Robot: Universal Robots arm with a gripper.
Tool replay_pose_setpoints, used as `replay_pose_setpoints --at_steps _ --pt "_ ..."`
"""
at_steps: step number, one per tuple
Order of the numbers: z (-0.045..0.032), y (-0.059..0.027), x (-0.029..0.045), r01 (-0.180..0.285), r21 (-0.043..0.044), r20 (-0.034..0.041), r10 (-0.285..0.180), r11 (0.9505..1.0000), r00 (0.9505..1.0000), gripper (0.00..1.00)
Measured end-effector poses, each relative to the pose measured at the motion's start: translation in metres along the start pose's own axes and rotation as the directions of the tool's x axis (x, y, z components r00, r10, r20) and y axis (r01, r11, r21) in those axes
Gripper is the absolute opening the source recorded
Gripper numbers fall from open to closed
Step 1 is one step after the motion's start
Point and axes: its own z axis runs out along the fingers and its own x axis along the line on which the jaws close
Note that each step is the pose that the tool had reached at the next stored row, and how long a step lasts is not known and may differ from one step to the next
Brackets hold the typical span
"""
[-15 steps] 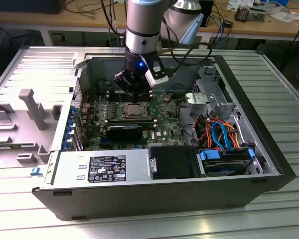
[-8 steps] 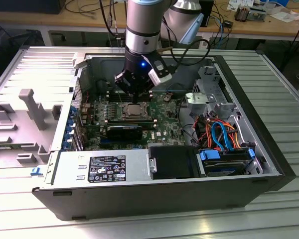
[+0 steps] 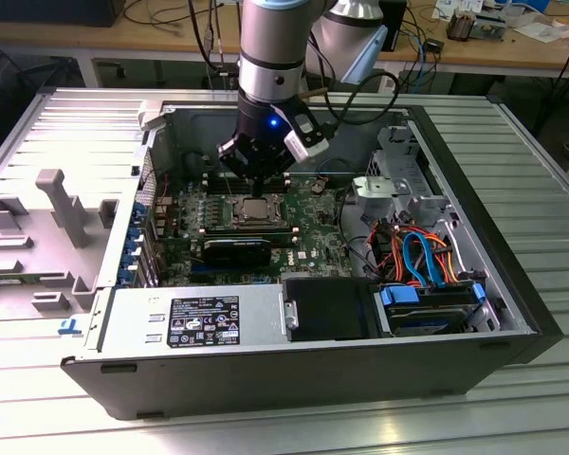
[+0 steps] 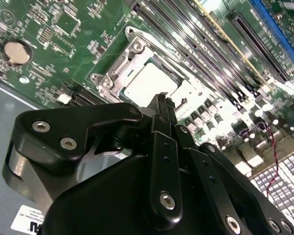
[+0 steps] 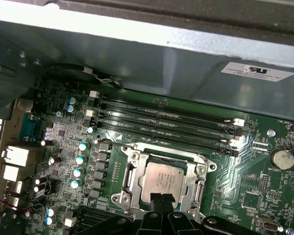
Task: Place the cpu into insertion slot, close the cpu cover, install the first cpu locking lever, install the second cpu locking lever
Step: 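Install the first cpu locking lever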
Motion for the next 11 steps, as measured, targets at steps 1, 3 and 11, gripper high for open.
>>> replay_pose_setpoints --at_steps 1,3,11 --pt "0.0003 0.0000 -0.0001 0.000 0.0047 0.0248 0.000 1.0000 0.9997 0.11" --pt "0.0007 0.0000 -0.0001 0.000 0.0109 0.0551 -0.001 0.9999 0.9985 0.11" --pt "0.0009 0.0000 -0.0002 0.000 0.0145 0.0727 -0.001 0.9999 0.9974 0.11"
